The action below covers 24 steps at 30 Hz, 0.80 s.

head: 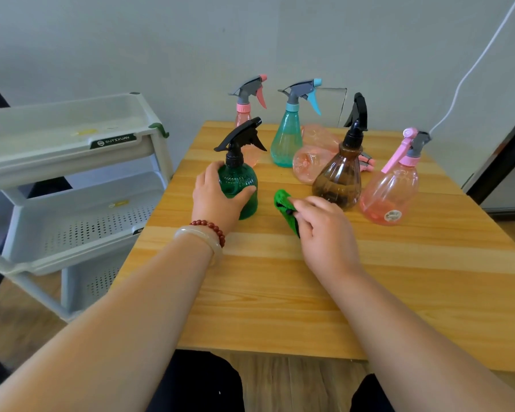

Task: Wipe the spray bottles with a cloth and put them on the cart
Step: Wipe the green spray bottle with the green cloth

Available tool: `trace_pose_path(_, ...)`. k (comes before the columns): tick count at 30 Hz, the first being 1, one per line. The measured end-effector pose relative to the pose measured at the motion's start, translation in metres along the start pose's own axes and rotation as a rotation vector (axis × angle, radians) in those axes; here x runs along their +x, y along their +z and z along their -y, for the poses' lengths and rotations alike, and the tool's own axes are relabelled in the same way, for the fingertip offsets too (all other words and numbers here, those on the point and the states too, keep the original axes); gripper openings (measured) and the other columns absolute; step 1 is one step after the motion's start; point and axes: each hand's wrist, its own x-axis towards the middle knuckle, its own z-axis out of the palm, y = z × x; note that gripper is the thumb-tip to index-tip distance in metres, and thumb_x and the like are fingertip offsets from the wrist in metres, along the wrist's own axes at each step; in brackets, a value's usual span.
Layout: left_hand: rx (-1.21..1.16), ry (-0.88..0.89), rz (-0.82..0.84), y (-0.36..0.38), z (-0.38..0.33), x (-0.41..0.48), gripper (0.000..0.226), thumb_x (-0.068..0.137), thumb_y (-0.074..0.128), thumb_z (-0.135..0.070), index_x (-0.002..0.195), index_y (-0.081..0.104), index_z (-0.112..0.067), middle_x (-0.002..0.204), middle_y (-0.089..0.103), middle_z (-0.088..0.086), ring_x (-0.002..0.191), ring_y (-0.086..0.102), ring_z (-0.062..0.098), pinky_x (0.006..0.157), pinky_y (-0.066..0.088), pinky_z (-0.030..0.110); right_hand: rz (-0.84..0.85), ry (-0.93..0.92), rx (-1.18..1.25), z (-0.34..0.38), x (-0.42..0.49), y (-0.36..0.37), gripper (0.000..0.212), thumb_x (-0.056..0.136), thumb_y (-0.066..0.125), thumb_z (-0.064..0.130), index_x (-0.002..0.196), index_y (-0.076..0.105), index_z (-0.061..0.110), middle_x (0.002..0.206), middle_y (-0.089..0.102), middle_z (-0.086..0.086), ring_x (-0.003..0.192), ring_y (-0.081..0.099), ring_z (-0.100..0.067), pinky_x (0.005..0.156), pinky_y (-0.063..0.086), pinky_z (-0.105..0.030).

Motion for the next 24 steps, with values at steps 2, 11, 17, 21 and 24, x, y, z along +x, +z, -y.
trace_pose_path(2, 0.007, 0.036, 0.012, -0.003, 0.001, -0.004, 0.069, 0.084, 0.076, -0.035, 0.142, 0.042, -0.023, 0.130, 0.044, -0.002, 0.117, 0.044, 0.012, 0.101, 0.040, 0.030, -0.018, 0.025, 0.027, -0.001, 0.002, 0.000, 0.029, 0.092, 0.058, 0.001, 0.118, 0.069, 0.003, 0.113, 0.070, -0.010, 0.098, 0.063, -0.034, 0.081, 0.054, -0.045)
trace_pose_path(11, -0.100, 0.078, 0.250, -0.029, 0.001, -0.031, 0.087, 0.087, 0.074, -0.028, 0.154, 0.019, -0.032, 0.144, 0.042, -0.011, 0.131, 0.042, 0.009, 0.102, 0.040, 0.028, -0.241, 0.075, 0.097, 0.008, 0.010, -0.009, 0.025, 0.094, 0.056, 0.003, 0.114, 0.069, -0.001, 0.112, 0.068, -0.012, 0.105, 0.061, -0.030, 0.090, 0.041, -0.028)
trace_pose_path(17, -0.157, 0.206, 0.137, -0.048, -0.040, -0.016, 0.063, 0.093, 0.065, -0.031, 0.149, 0.037, -0.028, 0.147, 0.047, -0.009, 0.134, 0.045, 0.005, 0.112, 0.038, 0.028, -0.380, 0.011, 0.151, 0.026, 0.035, -0.025, 0.021, 0.095, 0.053, 0.003, 0.108, 0.069, -0.002, 0.104, 0.063, -0.003, 0.098, 0.054, -0.016, 0.085, 0.042, -0.026)
trace_pose_path(21, -0.190, 0.200, 0.071, -0.041, -0.048, -0.017, 0.030, 0.098, 0.060, -0.021, 0.128, 0.064, -0.024, 0.100, 0.066, -0.016, 0.085, 0.064, -0.011, 0.080, 0.054, 0.013, -0.449, -0.042, 0.131, 0.036, 0.053, -0.038, 0.026, 0.095, 0.052, 0.006, 0.115, 0.069, 0.001, 0.108, 0.066, -0.009, 0.102, 0.060, -0.026, 0.089, 0.047, -0.034)
trace_pose_path(24, -0.245, 0.195, -0.044, -0.038, -0.046, -0.024, 0.024, 0.096, 0.063, -0.017, 0.116, 0.069, -0.029, 0.091, 0.065, -0.021, 0.081, 0.063, -0.008, 0.075, 0.050, 0.010, -0.423, -0.103, 0.085, 0.035, 0.061, -0.041, 0.030, 0.095, 0.050, 0.008, 0.118, 0.068, 0.006, 0.109, 0.065, -0.009, 0.101, 0.060, -0.030, 0.087, 0.050, -0.044)
